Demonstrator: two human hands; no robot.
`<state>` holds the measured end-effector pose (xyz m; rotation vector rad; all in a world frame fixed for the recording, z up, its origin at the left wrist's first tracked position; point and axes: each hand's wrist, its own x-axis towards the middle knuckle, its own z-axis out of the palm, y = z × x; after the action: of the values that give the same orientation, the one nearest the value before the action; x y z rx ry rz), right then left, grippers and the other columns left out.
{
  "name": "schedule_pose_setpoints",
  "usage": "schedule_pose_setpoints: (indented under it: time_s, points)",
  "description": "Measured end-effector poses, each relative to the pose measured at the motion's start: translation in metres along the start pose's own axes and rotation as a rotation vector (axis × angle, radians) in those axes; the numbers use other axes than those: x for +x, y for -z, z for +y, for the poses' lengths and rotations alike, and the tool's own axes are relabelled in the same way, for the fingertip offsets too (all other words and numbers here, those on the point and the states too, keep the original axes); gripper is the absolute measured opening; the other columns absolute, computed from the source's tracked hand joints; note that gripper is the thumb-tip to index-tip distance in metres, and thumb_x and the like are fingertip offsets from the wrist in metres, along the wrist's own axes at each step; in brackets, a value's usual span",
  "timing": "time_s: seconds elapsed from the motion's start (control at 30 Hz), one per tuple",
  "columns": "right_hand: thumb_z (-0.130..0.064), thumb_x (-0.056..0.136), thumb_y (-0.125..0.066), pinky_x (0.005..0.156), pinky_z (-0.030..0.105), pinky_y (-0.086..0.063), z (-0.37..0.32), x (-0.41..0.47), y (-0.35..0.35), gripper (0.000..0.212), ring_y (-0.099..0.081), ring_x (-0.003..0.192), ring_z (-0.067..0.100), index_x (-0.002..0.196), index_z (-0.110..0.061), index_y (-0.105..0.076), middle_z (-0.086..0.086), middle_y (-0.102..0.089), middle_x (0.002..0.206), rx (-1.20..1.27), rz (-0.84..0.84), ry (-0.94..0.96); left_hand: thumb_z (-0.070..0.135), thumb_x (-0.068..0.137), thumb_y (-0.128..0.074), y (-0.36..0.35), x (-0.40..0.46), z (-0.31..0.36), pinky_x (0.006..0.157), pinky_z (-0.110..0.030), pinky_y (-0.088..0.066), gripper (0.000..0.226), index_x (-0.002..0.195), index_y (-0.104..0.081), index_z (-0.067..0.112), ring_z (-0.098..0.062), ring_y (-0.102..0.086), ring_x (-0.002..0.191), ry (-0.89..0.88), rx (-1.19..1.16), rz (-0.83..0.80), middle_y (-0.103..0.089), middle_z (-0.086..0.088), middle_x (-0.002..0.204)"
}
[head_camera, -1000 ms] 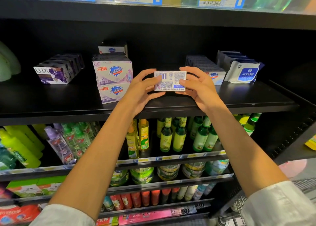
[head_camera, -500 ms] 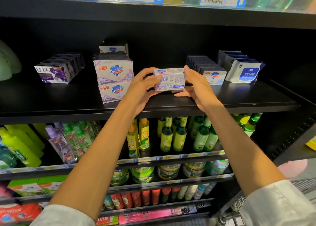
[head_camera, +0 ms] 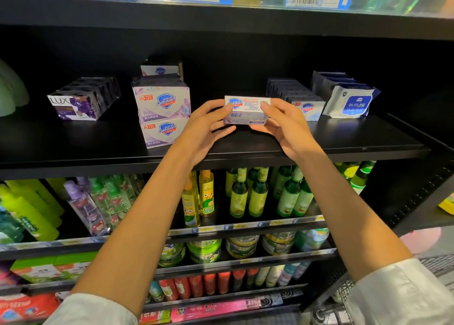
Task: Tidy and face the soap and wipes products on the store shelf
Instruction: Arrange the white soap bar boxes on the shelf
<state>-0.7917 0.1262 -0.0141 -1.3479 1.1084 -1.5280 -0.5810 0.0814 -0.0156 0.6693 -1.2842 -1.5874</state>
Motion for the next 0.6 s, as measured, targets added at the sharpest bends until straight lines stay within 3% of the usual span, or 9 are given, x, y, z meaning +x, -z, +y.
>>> schedule_pose_setpoints:
  time_s: [0.33,0.6]
  points:
    - [-0.013,0.102,-0.066,0.102,0.050,-0.057,0.0021,0.0000,0.0008,0.030,-0.066,0.126,0.026,0.132,-0.008,-0.065,0.014,-0.069,0.131,-0.047,-0.021,0.021,0.012,0.098,-0.071,0.0036,0.0002,-0.0001,0.098,-0.040,-0.059,0.038,0.135,-0.064,0.004,-0.028,-0.069,0.121,0.007,-0.039,0.031,-0.071,-0.016,0.128]
    - [-0.024,0.106,-0.059,0.103,0.056,-0.055,-0.0022,0.0031,-0.0020,0.035,-0.073,0.109,0.042,0.138,-0.009,-0.058,0.014,-0.075,0.121,0.063,0.012,-0.075,-0.001,0.098,-0.066,0.0047,-0.0007,-0.0018,0.101,-0.042,-0.058,0.042,0.138,-0.058,0.006,-0.027,-0.069,0.122,-0.019,0.002,0.028,-0.070,-0.016,0.129]
